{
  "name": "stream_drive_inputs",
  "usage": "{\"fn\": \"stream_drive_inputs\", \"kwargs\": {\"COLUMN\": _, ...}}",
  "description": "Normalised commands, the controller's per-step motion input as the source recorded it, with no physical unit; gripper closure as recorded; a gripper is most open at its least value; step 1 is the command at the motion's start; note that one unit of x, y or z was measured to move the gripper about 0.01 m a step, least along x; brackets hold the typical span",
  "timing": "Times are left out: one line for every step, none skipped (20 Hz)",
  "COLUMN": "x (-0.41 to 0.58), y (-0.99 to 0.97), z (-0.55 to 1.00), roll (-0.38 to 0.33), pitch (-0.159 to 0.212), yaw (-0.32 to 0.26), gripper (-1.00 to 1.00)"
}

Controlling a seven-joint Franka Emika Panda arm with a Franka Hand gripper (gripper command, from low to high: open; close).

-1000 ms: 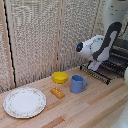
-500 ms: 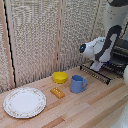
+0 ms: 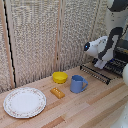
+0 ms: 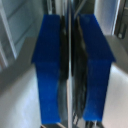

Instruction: Position your gripper near the tray handle while precisely lining it up. Firmly yet gently grip the handle, ensuring a strong hold. Slide the tray into the oven in a steady manner until it's entirely inside. Relinquish the handle as it sits within the oven and extract your gripper with care.

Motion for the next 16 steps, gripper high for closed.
{"fn": "stream_drive_inputs", "kwargs": {"x": 0.0, "y": -0.41, "z": 0.14, "roll": -0.008, "pitch": -0.045, "yaw": -0.029, "gripper": -1.0}}
{"fn": "stream_drive_inputs", "kwargs": {"x": 0.0, "y": -0.14, "z": 0.13, "roll": -0.023, "pitch": -0.029, "yaw": -0.073, "gripper": -1.0}}
{"fn": "stream_drive_inputs", "kwargs": {"x": 0.0, "y": -0.11, "z": 0.15, "roll": -0.024, "pitch": -0.024, "yaw": -0.075, "gripper": -1.0}}
{"fn": "stream_drive_inputs", "kwargs": {"x": 0.0, "y": 0.0, "z": 0.2, "roll": -0.03, "pitch": -0.015, "yaw": -0.05, "gripper": -1.0}}
{"fn": "stream_drive_inputs", "kwargs": {"x": 0.0, "y": 0.0, "z": 0.27, "roll": -0.032, "pitch": -0.003, "yaw": -0.03, "gripper": -1.0}}
{"fn": "stream_drive_inputs", "kwargs": {"x": 0.017, "y": 0.0, "z": 0.29, "roll": -0.009, "pitch": 0.0, "yaw": -0.023, "gripper": -1.0}}
{"fn": "stream_drive_inputs", "kwargs": {"x": 0.06, "y": 0.08, "z": 0.33, "roll": -0.031, "pitch": 0.0, "yaw": -0.02, "gripper": -1.0}}
{"fn": "stream_drive_inputs", "kwargs": {"x": 0.094, "y": 0.15, "z": 0.34, "roll": -0.029, "pitch": -0.001, "yaw": -0.02, "gripper": -1.0}}
{"fn": "stream_drive_inputs", "kwargs": {"x": 0.14, "y": 0.23, "z": 0.33, "roll": -0.045, "pitch": -0.01, "yaw": -0.025, "gripper": -1.0}}
{"fn": "stream_drive_inputs", "kwargs": {"x": 0.134, "y": 0.25, "z": 0.31, "roll": 0.0, "pitch": 0.0, "yaw": -0.028, "gripper": -1.0}}
{"fn": "stream_drive_inputs", "kwargs": {"x": 0.174, "y": 0.27, "z": 0.3, "roll": 0.0, "pitch": 0.0, "yaw": -0.026, "gripper": -1.0}}
{"fn": "stream_drive_inputs", "kwargs": {"x": 0.223, "y": 0.38, "z": 0.27, "roll": 0.0, "pitch": 0.0, "yaw": 0.0, "gripper": -1.0}}
{"fn": "stream_drive_inputs", "kwargs": {"x": 0.257, "y": 0.37, "z": 0.19, "roll": 0.048, "pitch": 0.0, "yaw": 0.0, "gripper": -1.0}}
{"fn": "stream_drive_inputs", "kwargs": {"x": 0.317, "y": 0.43, "z": 0.11, "roll": 0.069, "pitch": 0.006, "yaw": 0.022, "gripper": -1.0}}
{"fn": "stream_drive_inputs", "kwargs": {"x": 0.374, "y": 0.45, "z": 0.02, "roll": 0.058, "pitch": 0.017, "yaw": 0.047, "gripper": -1.0}}
{"fn": "stream_drive_inputs", "kwargs": {"x": 0.434, "y": 0.46, "z": 0.0, "roll": 0.057, "pitch": 0.026, "yaw": 0.048, "gripper": -1.0}}
